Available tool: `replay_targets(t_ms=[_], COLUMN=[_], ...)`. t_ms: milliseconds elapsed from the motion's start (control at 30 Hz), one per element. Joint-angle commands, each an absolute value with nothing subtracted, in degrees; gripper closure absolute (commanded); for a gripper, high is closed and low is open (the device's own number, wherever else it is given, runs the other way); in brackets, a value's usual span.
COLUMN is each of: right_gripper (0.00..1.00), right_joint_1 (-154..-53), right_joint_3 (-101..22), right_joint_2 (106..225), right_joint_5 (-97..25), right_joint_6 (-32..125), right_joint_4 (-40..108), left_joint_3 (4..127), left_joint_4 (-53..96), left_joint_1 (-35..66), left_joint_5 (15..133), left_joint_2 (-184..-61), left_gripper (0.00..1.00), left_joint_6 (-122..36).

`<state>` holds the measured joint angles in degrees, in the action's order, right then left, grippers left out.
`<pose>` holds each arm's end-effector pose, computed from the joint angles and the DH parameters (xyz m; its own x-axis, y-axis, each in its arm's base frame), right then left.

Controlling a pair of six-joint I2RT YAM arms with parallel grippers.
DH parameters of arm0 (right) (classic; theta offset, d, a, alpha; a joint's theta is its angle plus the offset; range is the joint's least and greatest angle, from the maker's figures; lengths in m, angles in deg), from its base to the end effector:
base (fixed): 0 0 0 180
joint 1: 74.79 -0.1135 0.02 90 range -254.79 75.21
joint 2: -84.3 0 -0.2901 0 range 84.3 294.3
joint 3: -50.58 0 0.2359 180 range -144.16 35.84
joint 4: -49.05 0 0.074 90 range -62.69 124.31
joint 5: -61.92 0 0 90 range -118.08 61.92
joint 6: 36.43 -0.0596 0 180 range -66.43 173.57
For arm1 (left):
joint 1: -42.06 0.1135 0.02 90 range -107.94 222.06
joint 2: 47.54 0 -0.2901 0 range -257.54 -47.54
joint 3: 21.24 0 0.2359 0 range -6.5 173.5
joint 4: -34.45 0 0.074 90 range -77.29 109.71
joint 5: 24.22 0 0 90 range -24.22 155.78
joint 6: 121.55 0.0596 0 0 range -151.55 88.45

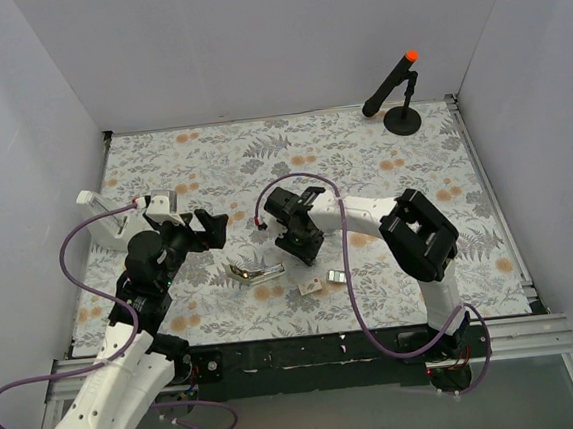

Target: Load the staples into the stapler

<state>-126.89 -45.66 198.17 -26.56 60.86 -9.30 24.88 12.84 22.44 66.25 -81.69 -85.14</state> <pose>0.2436 0.3104 0.1777 -0.4916 -0.8380 -0.2370 -0.8541 0.5170 -0.0563 0.1340 -0.0483 0.3029 -0.3700 -0.7225 -0.5841 0.0769 0.6027 -0.7942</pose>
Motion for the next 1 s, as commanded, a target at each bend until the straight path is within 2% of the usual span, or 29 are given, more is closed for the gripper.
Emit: replay_targets(t_ms=[0,433,667,967], right_gripper=[0.64,0.76,0.82,0.82], right_joint_1=[-126.6,-126.6,-126.6,-126.7], right_joint_3=[-48.1,-48.8,-48.6,-48.2], right_joint_2=[198.9,199.4,195.9,189.3], right_joint_5=[-24.6,-23.7,-24.8,-30.7], right_joint_6=[60.0,59.5,60.6,65.3], right_joint_4=[-10.9,-11.5,-9.6,-4.5], left_joint_3=[26.7,26.6,27.1,30.2], left_joint_4=[13.0,12.6,12.3,10.6], left_joint_1=[22.4,22.4,22.5,22.4], left_joint_5=[67.4,67.4,67.5,68.5], left_joint_2=[-81.7,-81.6,-81.2,-80.4], left_gripper=[0.02,0.02,0.02,0.02], left_joint_6=[-85.0,-85.2,-85.2,-84.1])
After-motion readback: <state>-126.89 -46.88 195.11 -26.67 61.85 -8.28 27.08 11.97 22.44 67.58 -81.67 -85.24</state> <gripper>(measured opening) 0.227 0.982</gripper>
